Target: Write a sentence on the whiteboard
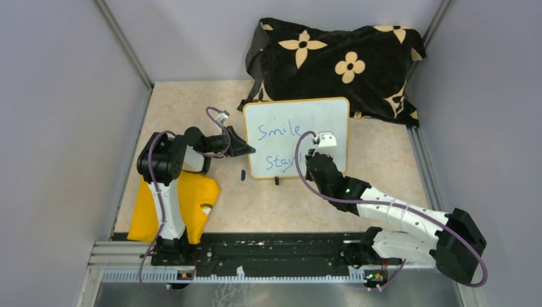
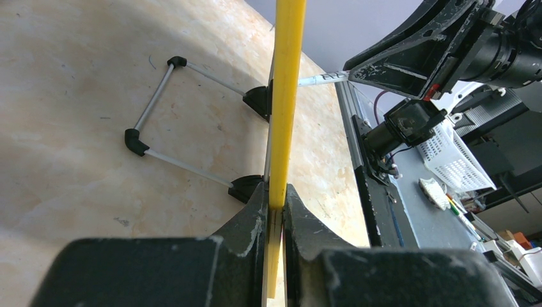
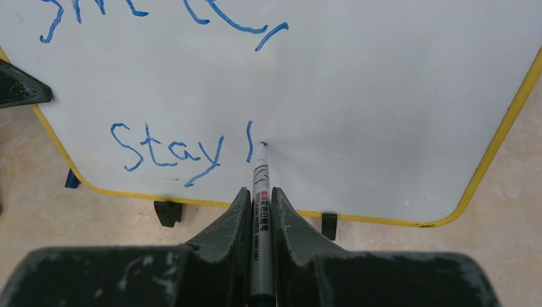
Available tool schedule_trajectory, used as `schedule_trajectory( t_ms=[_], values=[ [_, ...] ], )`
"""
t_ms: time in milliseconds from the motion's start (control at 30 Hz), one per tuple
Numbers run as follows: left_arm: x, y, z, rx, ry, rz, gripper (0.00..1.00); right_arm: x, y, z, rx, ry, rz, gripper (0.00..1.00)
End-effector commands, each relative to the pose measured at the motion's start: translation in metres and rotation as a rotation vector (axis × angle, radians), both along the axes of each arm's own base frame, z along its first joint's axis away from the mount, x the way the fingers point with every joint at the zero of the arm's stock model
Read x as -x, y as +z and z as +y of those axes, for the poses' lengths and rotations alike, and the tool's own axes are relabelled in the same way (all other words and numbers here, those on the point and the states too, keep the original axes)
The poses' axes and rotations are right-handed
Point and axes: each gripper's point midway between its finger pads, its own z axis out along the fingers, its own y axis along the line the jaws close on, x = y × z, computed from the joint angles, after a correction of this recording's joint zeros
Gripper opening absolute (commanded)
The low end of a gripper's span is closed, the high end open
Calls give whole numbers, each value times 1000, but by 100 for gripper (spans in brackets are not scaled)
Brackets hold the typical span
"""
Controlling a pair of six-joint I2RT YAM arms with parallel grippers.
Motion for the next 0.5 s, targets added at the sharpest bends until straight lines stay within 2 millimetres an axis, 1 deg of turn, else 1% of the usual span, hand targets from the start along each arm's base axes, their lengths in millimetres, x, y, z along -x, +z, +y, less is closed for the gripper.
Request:
schedule_trajectory(
  t_ms=[0, 233, 467],
  values=[
    [8, -10, -7, 10, -27, -85, 0, -12, 25, 13, -64, 3, -50, 0],
    [8, -10, -7, 10, -27, -85, 0, -12, 17, 18, -59, 21, -25, 0],
    [8, -11, -7, 10, -26, -82, 0, -9, 13, 10, -42, 0, -21, 0]
  ],
)
